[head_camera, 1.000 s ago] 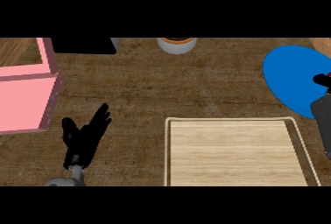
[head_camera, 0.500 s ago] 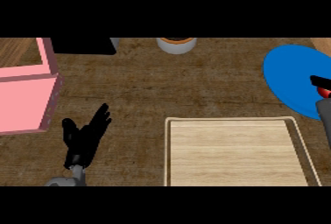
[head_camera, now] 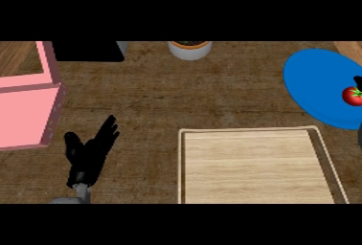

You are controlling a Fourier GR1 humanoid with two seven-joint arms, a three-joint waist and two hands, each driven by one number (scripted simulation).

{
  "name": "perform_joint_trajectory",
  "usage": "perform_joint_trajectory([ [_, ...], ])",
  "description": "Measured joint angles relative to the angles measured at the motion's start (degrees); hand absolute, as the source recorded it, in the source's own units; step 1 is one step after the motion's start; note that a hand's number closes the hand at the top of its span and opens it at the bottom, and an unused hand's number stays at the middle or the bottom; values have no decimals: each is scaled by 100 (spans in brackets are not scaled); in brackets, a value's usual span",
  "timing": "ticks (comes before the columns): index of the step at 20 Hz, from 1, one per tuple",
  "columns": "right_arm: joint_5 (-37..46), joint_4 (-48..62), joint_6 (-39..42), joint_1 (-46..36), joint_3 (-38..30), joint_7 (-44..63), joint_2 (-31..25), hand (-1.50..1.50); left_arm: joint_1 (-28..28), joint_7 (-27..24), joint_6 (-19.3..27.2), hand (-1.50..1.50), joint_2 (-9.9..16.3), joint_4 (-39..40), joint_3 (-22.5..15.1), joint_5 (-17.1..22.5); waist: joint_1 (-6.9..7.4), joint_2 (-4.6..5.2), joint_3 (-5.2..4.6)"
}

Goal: Pick the tomato from the tray and place it in the plate

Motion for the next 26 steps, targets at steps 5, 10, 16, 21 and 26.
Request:
perform_joint_trajectory([
  [5,-1246,-589,852,505,-233,-1122,387,-150,120,-79,-25,0,46,-17,64,-3,-85,-47,-20],
  [10,-1794,-1301,1614,1192,24,-1504,915,-150,226,165,-48,0,94,-241,72,13,-144,-74,-41],
  [16,-1690,-2648,1878,2178,760,-1016,1645,-150,58,129,47,0,-29,-32,102,-92,-181,-86,-47],
  [21,-1419,-3590,1826,2972,1428,-367,1975,-150,116,-44,-12,0,-62,-19,139,-121,-164,-86,-45],
  [26,-1267,-4288,1348,3590,2334,293,2148,-150,279,81,-105,0,-30,-256,172,-104,-146,-77,-48],
])
